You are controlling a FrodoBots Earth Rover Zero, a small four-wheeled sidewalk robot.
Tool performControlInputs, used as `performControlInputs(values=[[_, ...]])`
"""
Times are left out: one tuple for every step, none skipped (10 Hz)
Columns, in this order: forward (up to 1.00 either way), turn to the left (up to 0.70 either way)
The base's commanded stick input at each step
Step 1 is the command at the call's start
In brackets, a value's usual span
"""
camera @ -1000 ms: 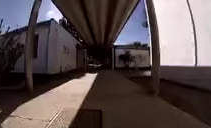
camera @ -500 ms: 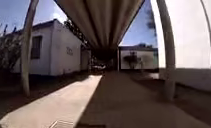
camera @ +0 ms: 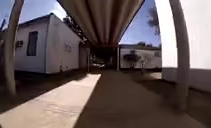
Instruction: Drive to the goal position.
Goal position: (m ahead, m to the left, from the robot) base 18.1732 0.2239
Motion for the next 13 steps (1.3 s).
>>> performControlInputs(values=[[0.70, 0.00], [0.70, 0.00], [0.70, 0.00], [0.70, 0.00], [0.70, 0.00], [0.70, 0.00], [0.70, 0.00], [0.70, 0.00], [0.70, 0.00], [0.70, 0.00], [0.70, 0.00], [0.70, 0.00], [0.70, 0.00]])
